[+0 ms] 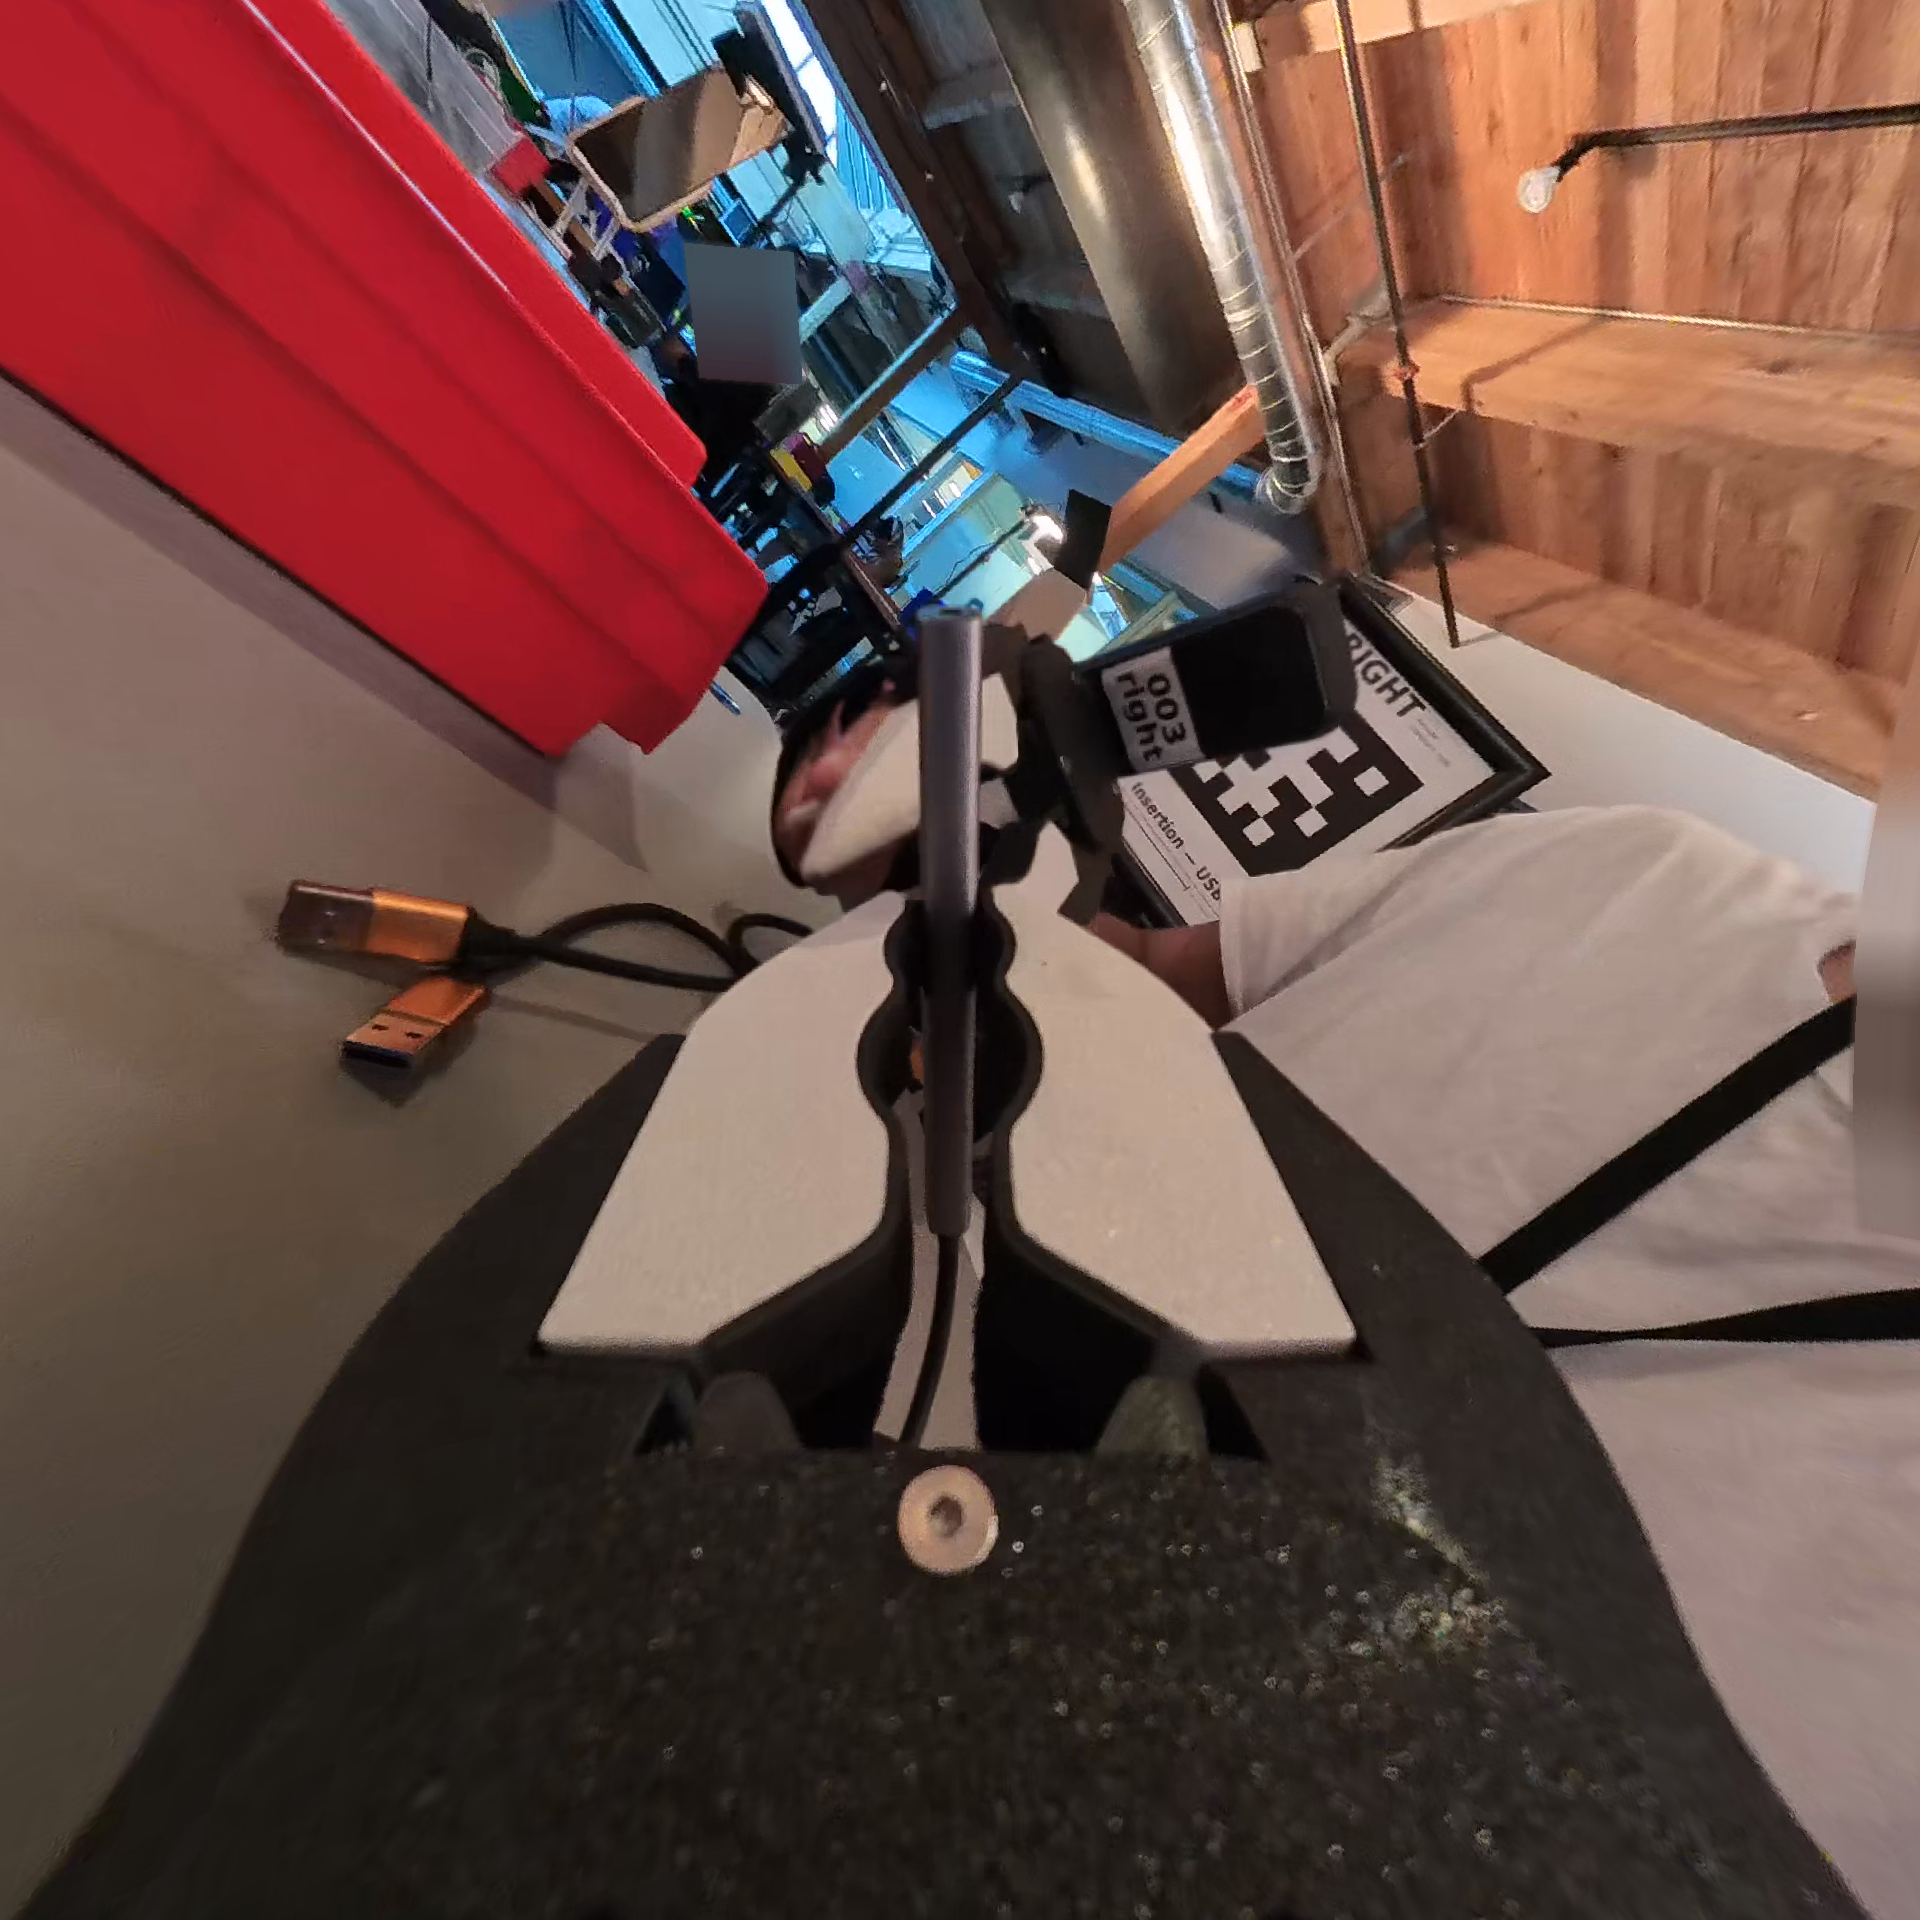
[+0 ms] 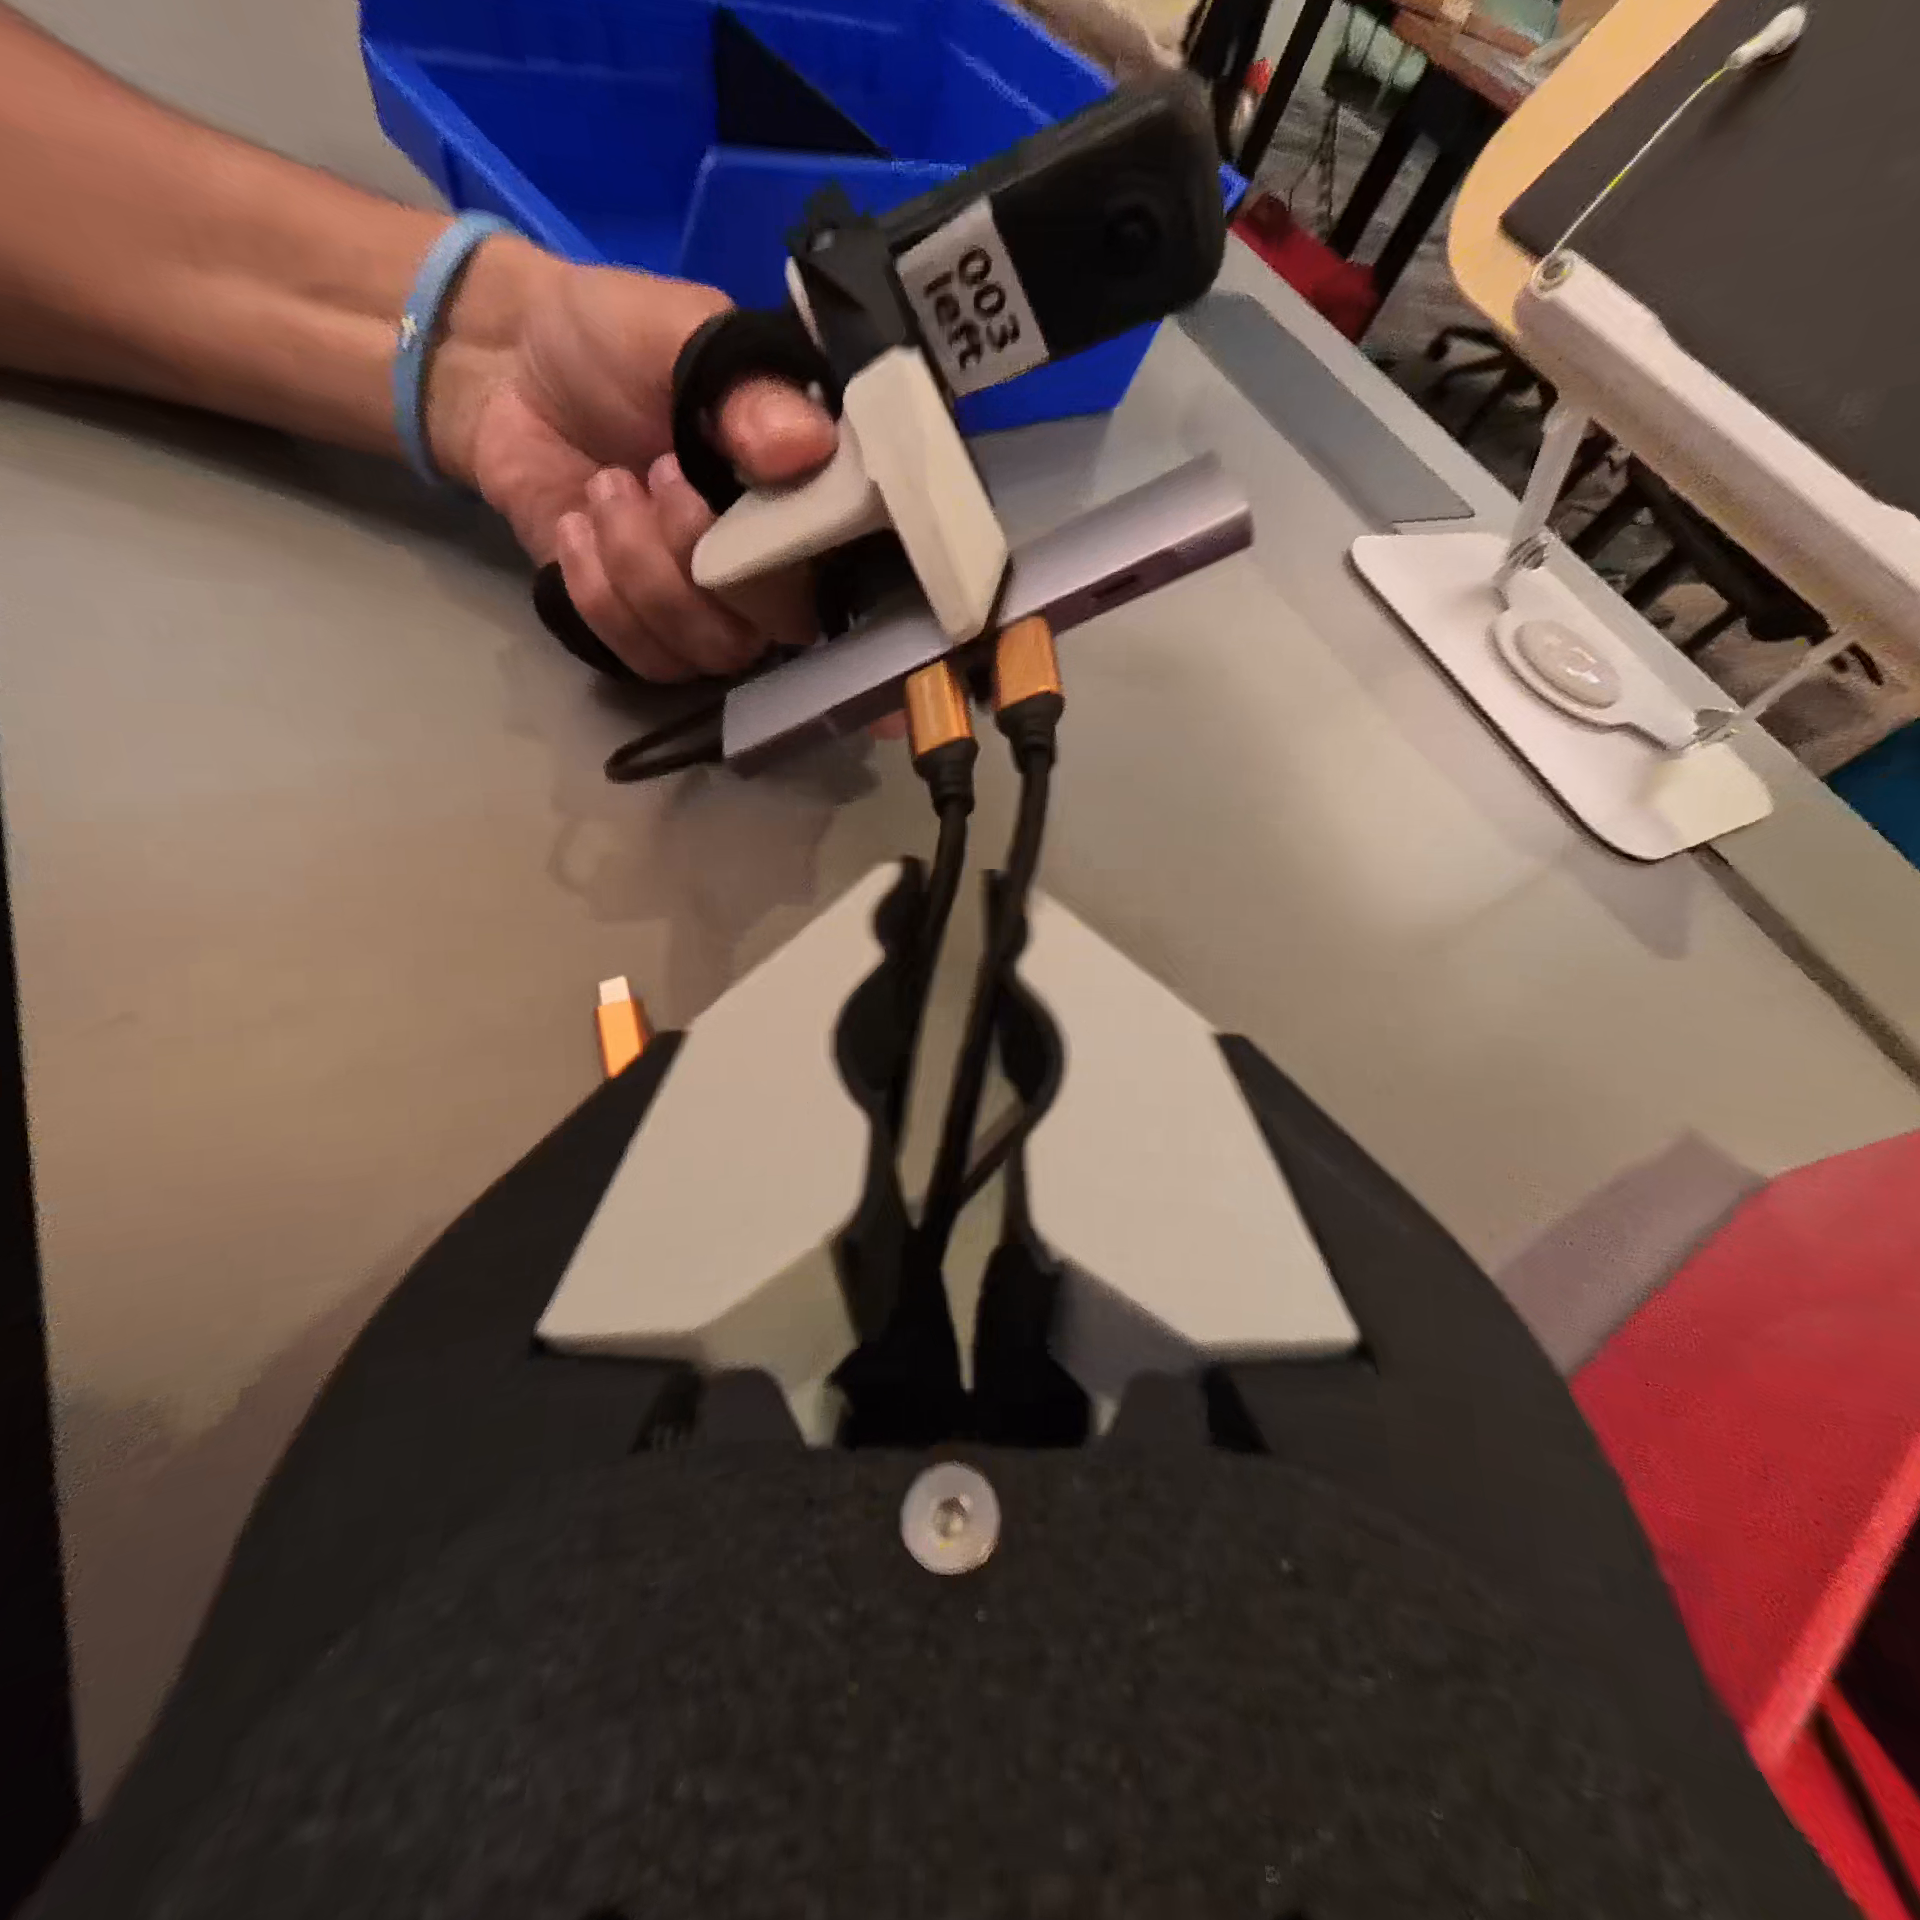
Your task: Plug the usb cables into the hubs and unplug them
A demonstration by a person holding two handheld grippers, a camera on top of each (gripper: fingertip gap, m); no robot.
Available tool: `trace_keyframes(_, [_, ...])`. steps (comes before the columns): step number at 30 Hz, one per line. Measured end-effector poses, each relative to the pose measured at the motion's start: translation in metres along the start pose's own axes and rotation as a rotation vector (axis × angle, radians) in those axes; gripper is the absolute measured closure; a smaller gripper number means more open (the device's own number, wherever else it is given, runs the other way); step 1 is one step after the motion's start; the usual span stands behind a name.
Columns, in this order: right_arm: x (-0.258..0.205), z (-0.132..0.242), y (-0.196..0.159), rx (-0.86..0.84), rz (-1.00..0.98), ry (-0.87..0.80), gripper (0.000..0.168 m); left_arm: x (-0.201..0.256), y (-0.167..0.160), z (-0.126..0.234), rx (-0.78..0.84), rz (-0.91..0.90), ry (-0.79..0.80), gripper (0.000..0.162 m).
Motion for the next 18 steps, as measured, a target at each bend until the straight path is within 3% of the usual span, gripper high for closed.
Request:
trace_keyframes(1, [0.002, 0.0, 0.001, 0.02, -0.047, 0.005, 0.167, 0.0, 0.0, -0.001, -0.006, -0.007, 0.005, 0.154])
trace_keyframes(5, [0.012, -0.003, 0.0, 0.012, -0.301, -0.003, 0.168, 0.001, 0.0, 0.0, -0.028, -0.077, 0.071, 0.152])
trace_keyframes(8, [0.029, -0.001, 0.002, 0.049, -0.509, -0.057, 0.168, -0.002, -0.004, -0.001, -0.114, -0.14, 0.173, 0.136])
trace_keyframes(10, [0.031, -0.002, 0.004, 0.069, -0.603, -0.015, 0.168, -0.003, -0.005, -0.004, -0.122, -0.166, 0.188, 0.136])
trace_keyframes(12, [0.026, -0.003, 0.007, 0.075, -0.562, -0.008, 0.168, -0.001, -0.003, -0.007, -0.102, -0.202, 0.204, 0.137])
trace_keyframes(14, [0.025, -0.003, 0.009, 0.068, -0.499, -0.043, 0.168, 0.001, -0.002, -0.007, -0.095, -0.246, 0.213, 0.151])
trace_keyframes(18, [0.03, 0.012, 0.024, 0.19, -0.47, -0.012, 0.156, 0.017, 0.004, -0.005, -0.038, -0.34, 0.116, 0.153])
Point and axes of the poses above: each gripper's, where its closed fingertips meet, z back along the fingers, y out of its top, x = y × z across the jaws, the point moved 7 cm from there along z, back along the fingers, and after that the axes turned 9 degrees about -y, right-handed, at the moved point
